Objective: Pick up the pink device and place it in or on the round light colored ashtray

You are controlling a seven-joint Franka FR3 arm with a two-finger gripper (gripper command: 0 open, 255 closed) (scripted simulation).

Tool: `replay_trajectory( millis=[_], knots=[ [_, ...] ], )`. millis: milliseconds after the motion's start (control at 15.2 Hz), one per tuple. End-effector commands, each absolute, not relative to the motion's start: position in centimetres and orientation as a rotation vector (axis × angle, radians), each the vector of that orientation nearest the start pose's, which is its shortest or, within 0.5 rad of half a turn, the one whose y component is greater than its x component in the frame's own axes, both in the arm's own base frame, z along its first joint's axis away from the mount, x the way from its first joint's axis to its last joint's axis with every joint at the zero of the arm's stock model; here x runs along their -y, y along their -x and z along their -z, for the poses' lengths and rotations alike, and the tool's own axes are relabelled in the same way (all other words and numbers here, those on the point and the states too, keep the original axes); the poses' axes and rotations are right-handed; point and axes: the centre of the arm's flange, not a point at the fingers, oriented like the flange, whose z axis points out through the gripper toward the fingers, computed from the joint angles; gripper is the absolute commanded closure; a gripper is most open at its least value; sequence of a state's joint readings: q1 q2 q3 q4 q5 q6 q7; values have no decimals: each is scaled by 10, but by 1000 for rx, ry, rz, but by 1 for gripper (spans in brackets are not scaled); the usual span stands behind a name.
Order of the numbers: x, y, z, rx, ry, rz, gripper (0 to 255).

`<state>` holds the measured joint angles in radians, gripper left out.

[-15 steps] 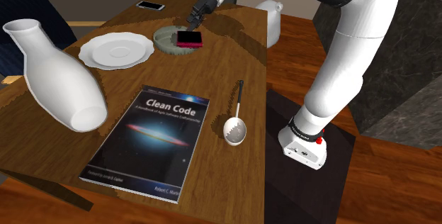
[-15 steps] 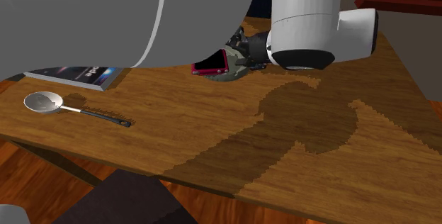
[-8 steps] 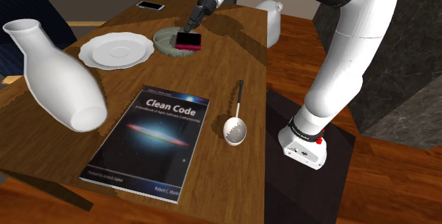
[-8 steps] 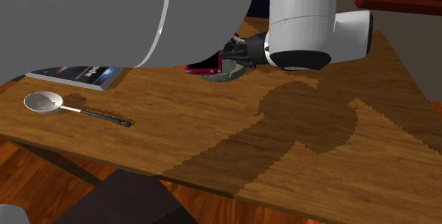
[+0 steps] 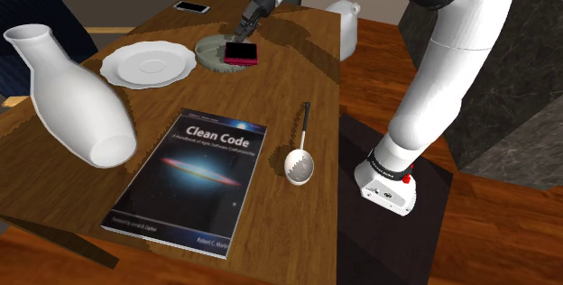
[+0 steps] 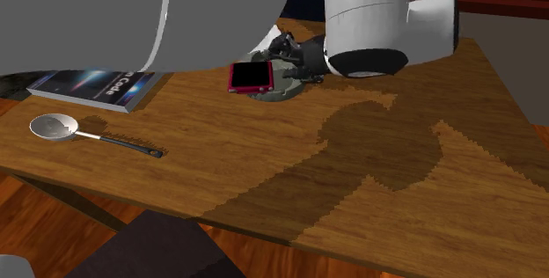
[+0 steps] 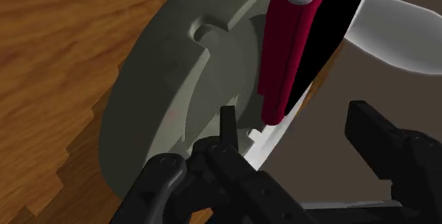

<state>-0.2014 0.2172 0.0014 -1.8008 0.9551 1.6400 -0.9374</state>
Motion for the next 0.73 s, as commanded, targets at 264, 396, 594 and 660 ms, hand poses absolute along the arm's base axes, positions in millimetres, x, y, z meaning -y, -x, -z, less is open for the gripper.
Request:
replay_trajectory(
  millis=[264,396,594,660],
  knots=[
    [-104,-542,-547,687,2954,20,0],
    [-170,-523,-550,750,3252,-92,0],
    [-263,-495,-517,839,3690,-308,0],
    [-290,-486,-497,866,3832,-397,0]
  ],
)
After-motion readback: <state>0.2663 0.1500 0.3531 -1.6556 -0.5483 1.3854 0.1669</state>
